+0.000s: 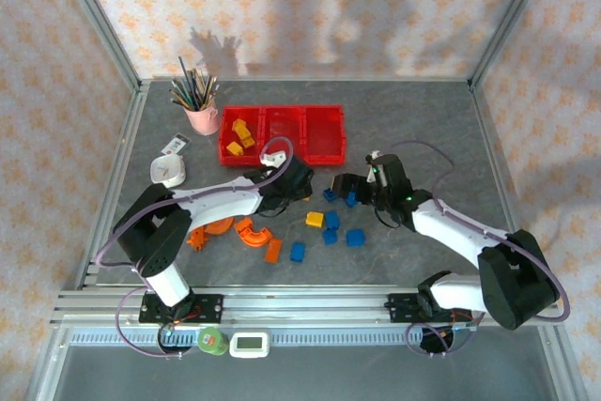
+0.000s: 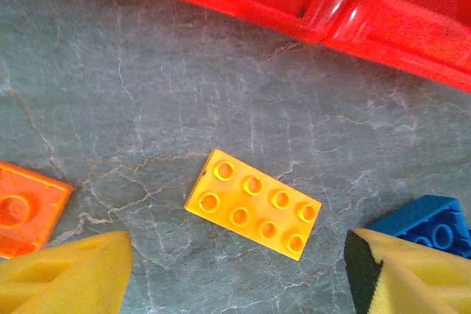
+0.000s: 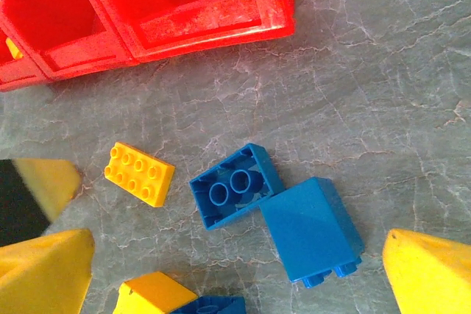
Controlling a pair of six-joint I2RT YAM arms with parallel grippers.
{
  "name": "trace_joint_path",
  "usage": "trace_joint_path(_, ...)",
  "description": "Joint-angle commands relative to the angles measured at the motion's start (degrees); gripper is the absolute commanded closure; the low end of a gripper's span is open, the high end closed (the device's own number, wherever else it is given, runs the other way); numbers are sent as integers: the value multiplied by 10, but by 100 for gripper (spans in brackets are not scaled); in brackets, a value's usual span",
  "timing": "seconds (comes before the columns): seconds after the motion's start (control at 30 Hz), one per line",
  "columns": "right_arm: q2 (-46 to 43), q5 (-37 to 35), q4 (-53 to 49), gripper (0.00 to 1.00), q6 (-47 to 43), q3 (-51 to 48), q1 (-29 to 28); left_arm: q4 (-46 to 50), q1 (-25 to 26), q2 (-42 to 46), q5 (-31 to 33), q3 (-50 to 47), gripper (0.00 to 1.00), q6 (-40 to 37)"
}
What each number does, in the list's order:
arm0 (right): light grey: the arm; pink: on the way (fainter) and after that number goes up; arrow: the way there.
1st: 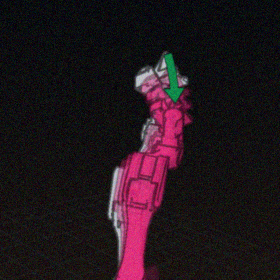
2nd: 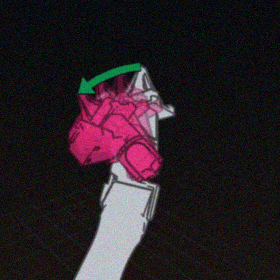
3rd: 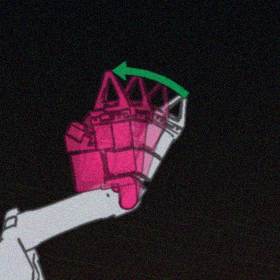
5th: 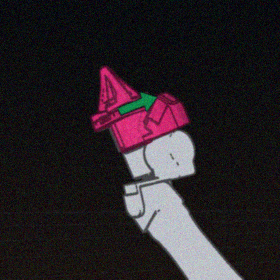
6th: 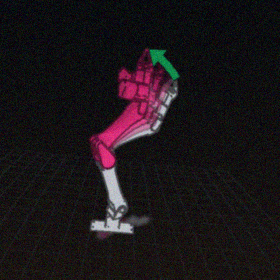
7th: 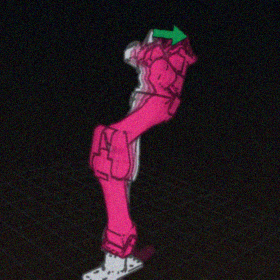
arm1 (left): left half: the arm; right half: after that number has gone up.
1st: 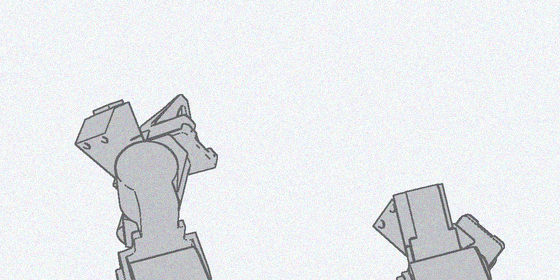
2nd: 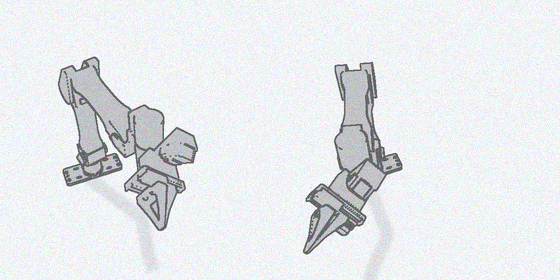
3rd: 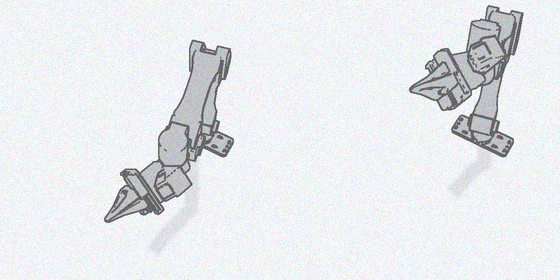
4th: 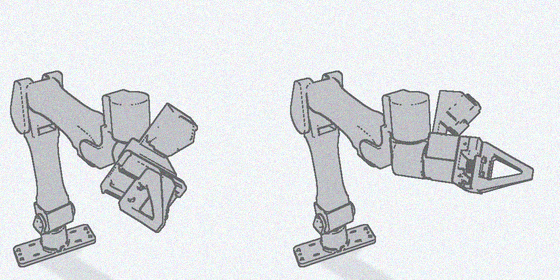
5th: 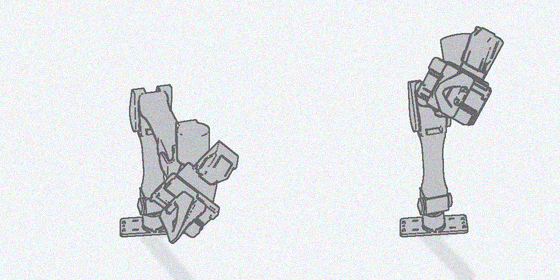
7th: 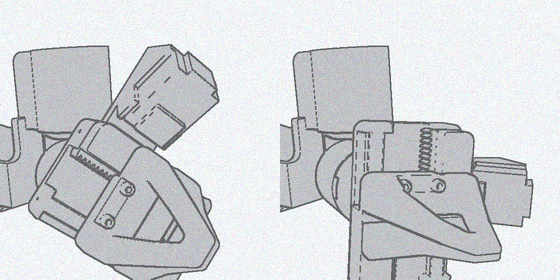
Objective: Sort the legos into containers by color
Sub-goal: Pick up the lego from the center of the table.
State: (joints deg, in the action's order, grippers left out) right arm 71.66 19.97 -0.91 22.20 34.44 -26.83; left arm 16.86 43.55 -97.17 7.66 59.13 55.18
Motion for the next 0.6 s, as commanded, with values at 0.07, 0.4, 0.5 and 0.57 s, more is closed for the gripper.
trace_joint_path(0.07,-18,1,11,0,-8,-18,13,-24,10,-42,-5,12,22,33)
trace_joint_path(0.4,-15,-3,15,0,-9,-19,18,-24,13,-104,2,65,22,24)
trace_joint_path(0.5,-12,-3,17,0,-9,-19,19,-21,14,-118,14,89,23,18)
trace_joint_path(0.57,-10,-2,17,0,-9,-18,20,-14,14,-139,20,110,24,9)
